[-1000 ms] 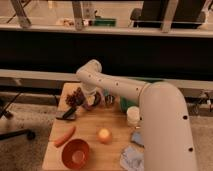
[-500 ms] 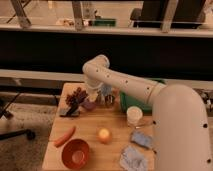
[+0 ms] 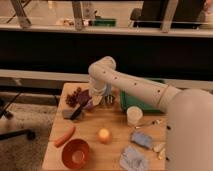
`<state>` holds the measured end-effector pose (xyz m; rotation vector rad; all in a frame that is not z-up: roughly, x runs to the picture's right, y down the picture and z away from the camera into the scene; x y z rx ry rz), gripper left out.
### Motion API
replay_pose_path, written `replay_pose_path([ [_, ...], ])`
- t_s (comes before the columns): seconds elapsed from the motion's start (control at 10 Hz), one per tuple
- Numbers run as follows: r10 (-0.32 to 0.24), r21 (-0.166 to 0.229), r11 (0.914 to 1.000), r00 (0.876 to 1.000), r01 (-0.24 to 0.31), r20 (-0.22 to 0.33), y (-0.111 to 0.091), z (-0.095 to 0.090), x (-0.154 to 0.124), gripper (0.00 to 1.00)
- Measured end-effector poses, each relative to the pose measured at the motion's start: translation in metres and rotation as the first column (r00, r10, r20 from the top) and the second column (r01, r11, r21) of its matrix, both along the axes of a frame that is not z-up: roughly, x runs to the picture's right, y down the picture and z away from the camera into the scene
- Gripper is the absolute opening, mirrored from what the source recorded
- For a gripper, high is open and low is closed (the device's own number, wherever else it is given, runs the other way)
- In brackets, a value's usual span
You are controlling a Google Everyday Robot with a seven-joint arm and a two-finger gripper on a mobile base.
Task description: Place brush in table surface
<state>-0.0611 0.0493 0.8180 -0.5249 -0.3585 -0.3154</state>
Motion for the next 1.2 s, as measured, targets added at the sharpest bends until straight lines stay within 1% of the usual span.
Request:
replay_pose_path([
  [0.2,0.008,-0.017,0.9998,1.000,-0.008,0.003,0.008,-0.006,0.012,0.00],
  [0.3,0.017,-0.024,0.9996,1.000,-0.017,0.004,0.010,-0.008,0.017,0.00],
  [0.4,0.037,-0.040,0.9985,0.999,-0.036,0.007,0.014,-0.010,0.028,0.00],
  [0.6,0.047,-0.058,0.9972,0.999,-0.047,0.005,0.020,-0.013,0.032,0.00],
  [0.8,0.044,-0.102,0.9936,0.999,-0.047,-0.029,0.029,-0.014,0.033,0.00],
  [1.0,0.028,-0.148,0.9883,0.997,-0.038,-0.068,0.038,-0.015,0.032,0.00],
  [1.2,0.018,-0.175,0.9840,0.996,-0.034,-0.093,0.045,-0.018,0.033,0.00],
])
